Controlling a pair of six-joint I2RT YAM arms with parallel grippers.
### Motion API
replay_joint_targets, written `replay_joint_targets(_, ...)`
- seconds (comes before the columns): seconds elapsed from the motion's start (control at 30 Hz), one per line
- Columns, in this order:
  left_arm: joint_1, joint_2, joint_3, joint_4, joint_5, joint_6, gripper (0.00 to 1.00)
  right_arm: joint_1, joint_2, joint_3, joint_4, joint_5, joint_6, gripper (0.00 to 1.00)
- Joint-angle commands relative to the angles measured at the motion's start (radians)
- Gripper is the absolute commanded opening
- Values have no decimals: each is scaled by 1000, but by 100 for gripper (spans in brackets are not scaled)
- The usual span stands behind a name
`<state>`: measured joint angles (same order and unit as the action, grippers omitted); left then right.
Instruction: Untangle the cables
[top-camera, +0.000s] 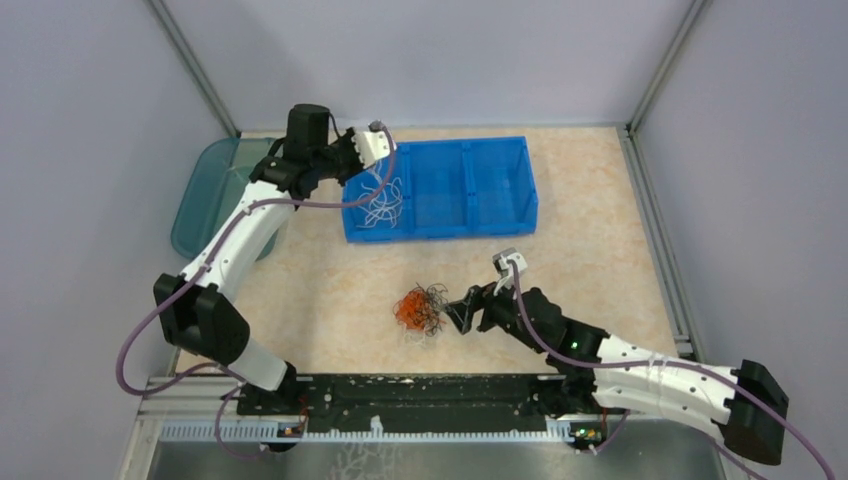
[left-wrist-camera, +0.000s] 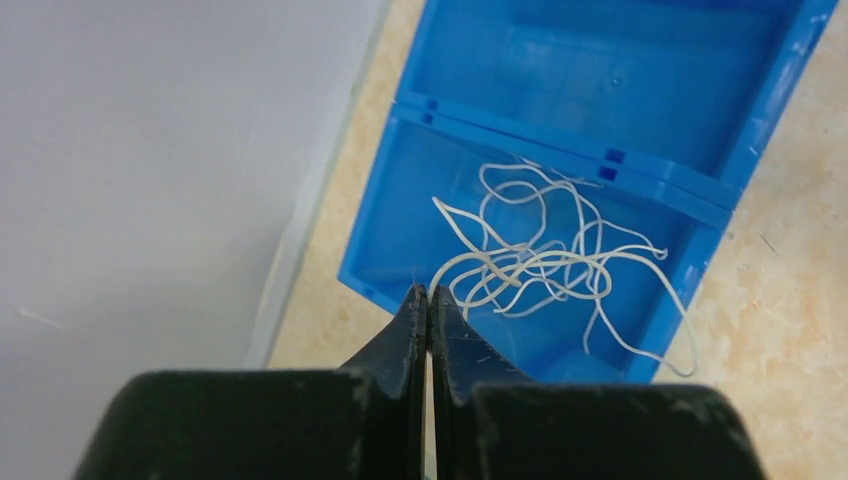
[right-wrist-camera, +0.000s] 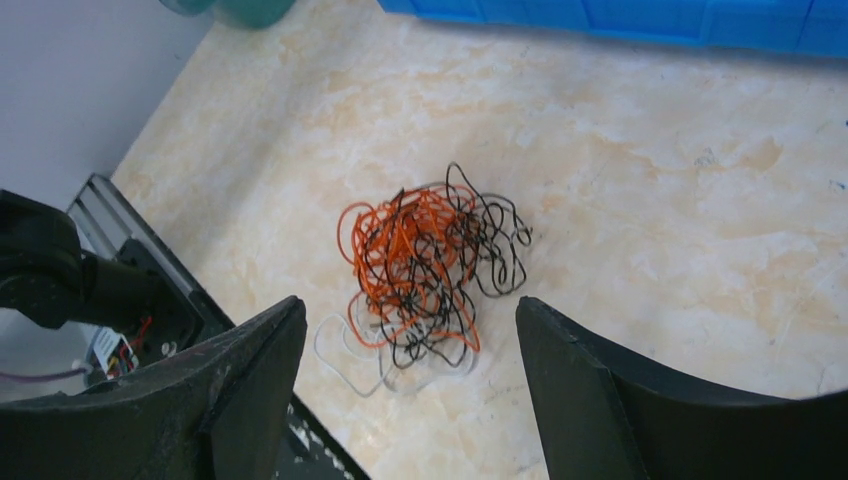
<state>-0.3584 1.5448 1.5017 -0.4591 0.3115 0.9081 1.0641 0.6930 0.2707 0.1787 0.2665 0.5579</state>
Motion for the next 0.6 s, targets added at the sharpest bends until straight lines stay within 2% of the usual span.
replay_joint_targets(0.0, -4, 20, 13, -106, -38, -14, 3, 5, -50, 95, -202, -45, 43, 78)
replay_joint_targets(0.1, -5, 12, -32, -57, -62, -39, 7, 2, -61, 157, -306, -43, 56, 78)
replay_joint_targets(0.27, -5, 10, -93, 44, -117, -69, 9, 2, -52, 252, -419, -29, 27, 78)
replay_joint_targets(0.47, -5, 10, -144, 268, -236, -108, 9, 2, -56, 227, -409, -19, 57, 78)
replay_joint_targets(0.57, -7, 26, -131, 319, -266, -122, 10, 2, -54, 201, -365, -7, 65, 78)
